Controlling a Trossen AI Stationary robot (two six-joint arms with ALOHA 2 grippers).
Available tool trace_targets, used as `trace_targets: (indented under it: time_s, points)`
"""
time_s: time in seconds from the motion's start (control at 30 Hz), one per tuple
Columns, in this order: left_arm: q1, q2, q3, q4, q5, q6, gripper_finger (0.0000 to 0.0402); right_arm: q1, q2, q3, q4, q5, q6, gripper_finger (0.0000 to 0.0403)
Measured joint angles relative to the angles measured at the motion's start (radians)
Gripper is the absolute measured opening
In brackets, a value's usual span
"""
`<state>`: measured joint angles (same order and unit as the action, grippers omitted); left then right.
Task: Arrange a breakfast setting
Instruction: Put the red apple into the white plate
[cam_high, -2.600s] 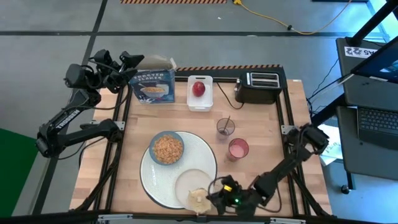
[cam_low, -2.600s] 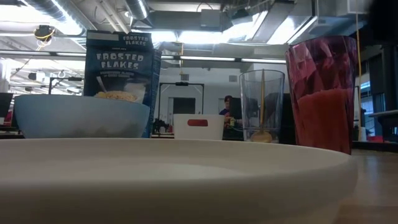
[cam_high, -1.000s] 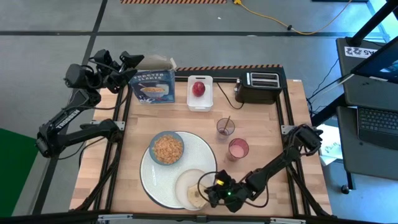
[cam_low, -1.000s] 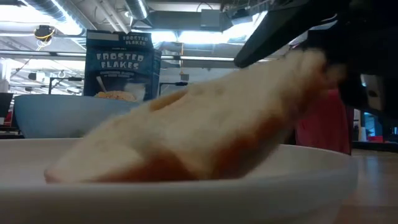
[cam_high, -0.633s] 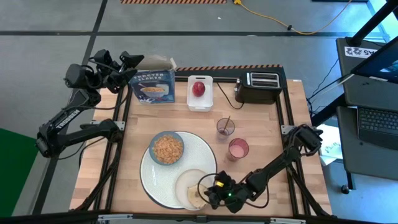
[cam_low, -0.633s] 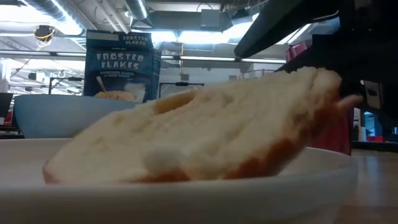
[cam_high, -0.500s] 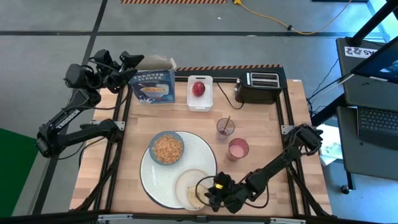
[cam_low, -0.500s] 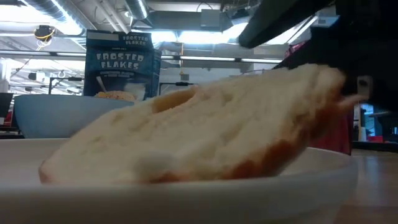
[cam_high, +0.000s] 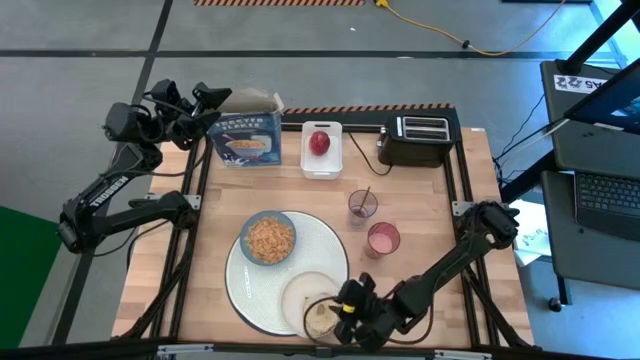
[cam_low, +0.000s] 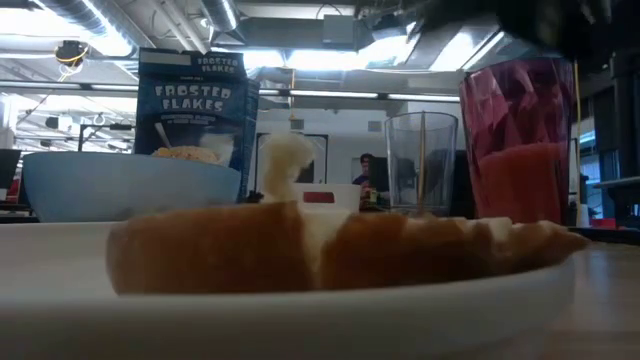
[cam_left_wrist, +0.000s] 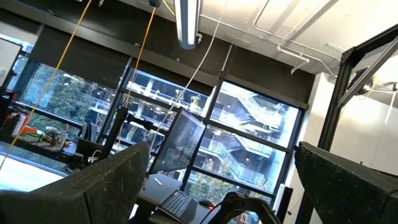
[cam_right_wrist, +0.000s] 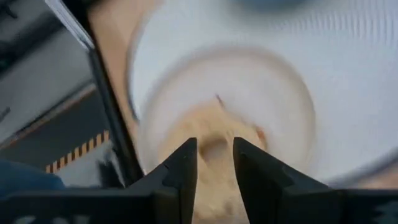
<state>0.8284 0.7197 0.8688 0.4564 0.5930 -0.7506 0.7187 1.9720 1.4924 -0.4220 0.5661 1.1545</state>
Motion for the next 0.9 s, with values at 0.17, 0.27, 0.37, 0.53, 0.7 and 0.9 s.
trace_targets:
  time_s: [0.17,0.27,0.37,0.53,0.7,0.9]
  points:
    - [0.000,0.000,0.000,0.000,0.000,0.000,0.0390,-0.054,0.000,0.136,0.000,0.115,-0.309,0.0106]
    - [0.000,0.000,0.000,0.000,0.000,0.000,0.0390,-0.121,0.000,0.242,0.000,0.121,-0.603,0.0106]
    - [0.000,0.000,0.000,0.000,0.000,0.000,0.0390,-0.205,0.000,0.369,0.002,0.081,-1.005,0.0106]
    - [0.000,0.000,0.000,0.000,0.000,0.000,0.0390,-0.350,0.000,0.601,-0.003,0.108,-1.380,0.0106]
    - [0.000,0.000,0.000,0.000,0.000,0.000,0.0390,-0.484,-0.003,0.845,0.005,0.239,-1.701,0.0106]
    - [0.000,0.000,0.000,0.000,0.000,0.000,0.0390,-0.655,-0.068,0.831,0.080,0.196,-1.807,0.0106]
